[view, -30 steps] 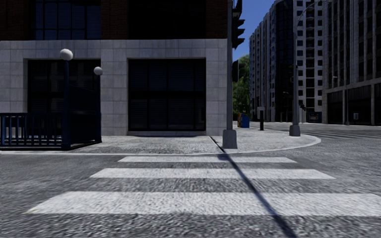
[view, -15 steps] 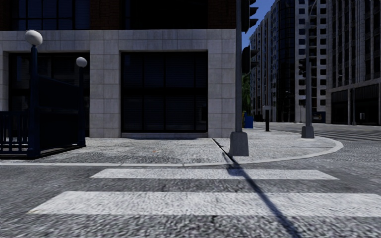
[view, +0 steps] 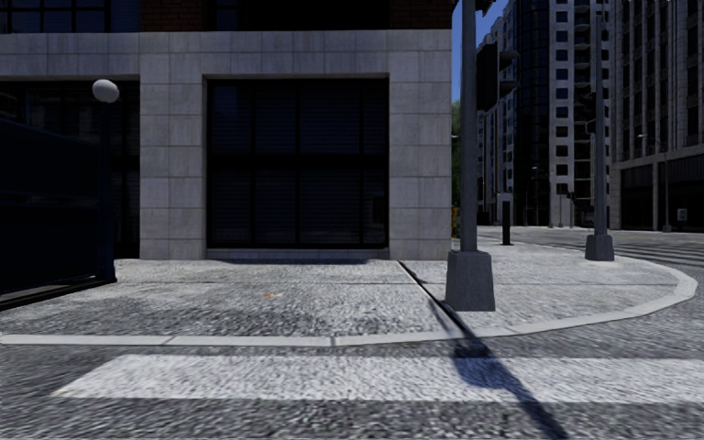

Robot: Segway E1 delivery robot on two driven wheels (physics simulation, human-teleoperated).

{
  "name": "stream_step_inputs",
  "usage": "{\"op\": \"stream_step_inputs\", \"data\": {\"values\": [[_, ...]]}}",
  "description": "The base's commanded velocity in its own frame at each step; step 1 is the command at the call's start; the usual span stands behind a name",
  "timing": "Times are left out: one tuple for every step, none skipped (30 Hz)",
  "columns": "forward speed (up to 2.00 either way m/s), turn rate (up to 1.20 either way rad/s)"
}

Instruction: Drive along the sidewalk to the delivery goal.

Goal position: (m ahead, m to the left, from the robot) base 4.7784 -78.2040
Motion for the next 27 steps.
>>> {"op": "stream_step_inputs", "data": {"values": [[2.00, 0.00], [2.00, 0.00], [2.00, 0.00], [2.00, 0.00], [2.00, 0.00], [2.00, 0.00], [2.00, 0.00], [2.00, 0.00], [2.00, 0.00], [2.00, 0.00], [2.00, 0.00], [2.00, 0.00], [2.00, 0.00], [2.00, 0.00], [2.00, 0.00], [1.99, 0.00], [1.95, 0.00], [1.95, 0.00], [1.94, 0.00], [1.93, 0.00], [1.93, 0.00], [1.93, 0.00], [1.93, 0.00], [1.89, 0.00], [1.89, 0.00], [1.81, 0.00], [1.76, 0.00]]}}
